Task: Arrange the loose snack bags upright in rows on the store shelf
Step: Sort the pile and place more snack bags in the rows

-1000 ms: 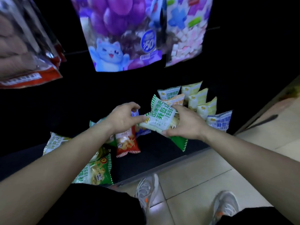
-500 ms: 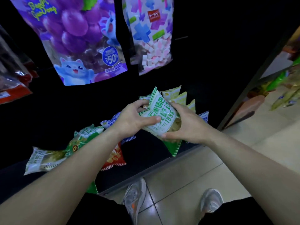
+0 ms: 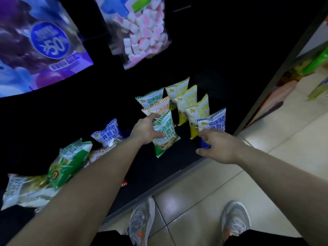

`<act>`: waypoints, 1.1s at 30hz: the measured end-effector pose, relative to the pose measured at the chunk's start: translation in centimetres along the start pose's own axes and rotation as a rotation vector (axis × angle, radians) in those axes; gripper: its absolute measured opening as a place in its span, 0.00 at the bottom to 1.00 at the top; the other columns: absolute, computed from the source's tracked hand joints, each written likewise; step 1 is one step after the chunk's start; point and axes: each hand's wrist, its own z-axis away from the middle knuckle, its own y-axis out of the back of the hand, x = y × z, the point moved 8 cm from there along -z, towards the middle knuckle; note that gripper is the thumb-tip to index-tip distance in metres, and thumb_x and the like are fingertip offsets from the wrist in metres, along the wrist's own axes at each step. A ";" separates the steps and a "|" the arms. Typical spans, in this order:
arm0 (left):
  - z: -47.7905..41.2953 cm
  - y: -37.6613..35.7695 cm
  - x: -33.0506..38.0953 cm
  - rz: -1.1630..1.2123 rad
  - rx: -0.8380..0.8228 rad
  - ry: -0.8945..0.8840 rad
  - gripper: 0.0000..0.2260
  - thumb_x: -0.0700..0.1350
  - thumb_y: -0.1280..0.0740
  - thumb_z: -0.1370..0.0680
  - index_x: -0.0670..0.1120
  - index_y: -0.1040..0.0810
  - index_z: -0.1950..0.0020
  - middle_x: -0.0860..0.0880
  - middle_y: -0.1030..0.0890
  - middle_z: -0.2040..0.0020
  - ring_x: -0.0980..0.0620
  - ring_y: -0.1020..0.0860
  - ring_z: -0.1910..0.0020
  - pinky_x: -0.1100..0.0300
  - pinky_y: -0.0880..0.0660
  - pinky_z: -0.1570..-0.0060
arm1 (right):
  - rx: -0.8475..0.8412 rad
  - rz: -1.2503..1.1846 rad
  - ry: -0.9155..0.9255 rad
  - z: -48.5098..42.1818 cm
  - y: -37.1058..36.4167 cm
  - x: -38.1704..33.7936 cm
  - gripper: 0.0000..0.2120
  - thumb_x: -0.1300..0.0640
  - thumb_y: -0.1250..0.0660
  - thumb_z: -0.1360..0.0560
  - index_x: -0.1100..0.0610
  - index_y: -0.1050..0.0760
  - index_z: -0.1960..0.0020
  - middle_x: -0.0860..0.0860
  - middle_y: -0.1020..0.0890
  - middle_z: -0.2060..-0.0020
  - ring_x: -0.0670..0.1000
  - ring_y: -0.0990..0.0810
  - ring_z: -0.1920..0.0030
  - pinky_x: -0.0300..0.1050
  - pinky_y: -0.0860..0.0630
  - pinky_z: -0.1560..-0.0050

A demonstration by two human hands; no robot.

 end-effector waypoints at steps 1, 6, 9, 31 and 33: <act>-0.9 -1.0 -0.2 -0.011 -0.008 0.000 0.39 0.58 0.21 0.35 0.58 0.35 0.28 0.47 0.27 0.30 0.45 0.25 0.36 0.60 0.30 0.51 | -0.010 0.006 -0.006 -0.2 -0.4 0.3 0.31 0.40 0.32 0.26 0.51 0.35 0.27 0.53 0.27 0.36 0.55 0.26 0.38 0.52 0.28 0.38; -4.3 -4.0 -0.5 -0.074 -0.021 -0.044 0.39 0.56 0.21 0.34 0.58 0.35 0.28 0.48 0.26 0.31 0.45 0.25 0.37 0.58 0.28 0.52 | -0.060 -0.013 -0.027 -0.2 -2.2 1.5 0.32 0.40 0.33 0.26 0.51 0.35 0.26 0.51 0.26 0.36 0.53 0.26 0.38 0.49 0.29 0.37; -5.3 -4.9 -0.5 -0.035 -0.032 -0.071 0.38 0.54 0.21 0.34 0.57 0.34 0.28 0.48 0.26 0.32 0.46 0.26 0.36 0.59 0.29 0.49 | -0.095 0.006 -0.023 -0.6 -3.1 1.5 0.31 0.39 0.33 0.26 0.50 0.34 0.27 0.52 0.24 0.37 0.53 0.27 0.35 0.49 0.30 0.36; 6.1 7.1 2.0 -0.560 -0.124 -0.091 0.35 0.62 0.31 0.27 0.53 0.39 0.23 0.47 0.34 0.26 0.45 0.33 0.31 0.51 0.30 0.37 | -0.110 0.215 0.095 -0.6 -2.0 -7.0 0.29 0.38 0.35 0.26 0.50 0.32 0.30 0.52 0.26 0.38 0.56 0.26 0.40 0.52 0.25 0.45; 10.4 10.2 1.0 -0.566 -0.151 -0.065 0.33 0.61 0.31 0.26 0.52 0.37 0.25 0.47 0.31 0.29 0.46 0.30 0.33 0.53 0.29 0.38 | -0.086 0.214 0.150 -0.4 -1.5 -10.2 0.29 0.38 0.34 0.26 0.51 0.32 0.29 0.53 0.27 0.36 0.57 0.26 0.39 0.52 0.25 0.44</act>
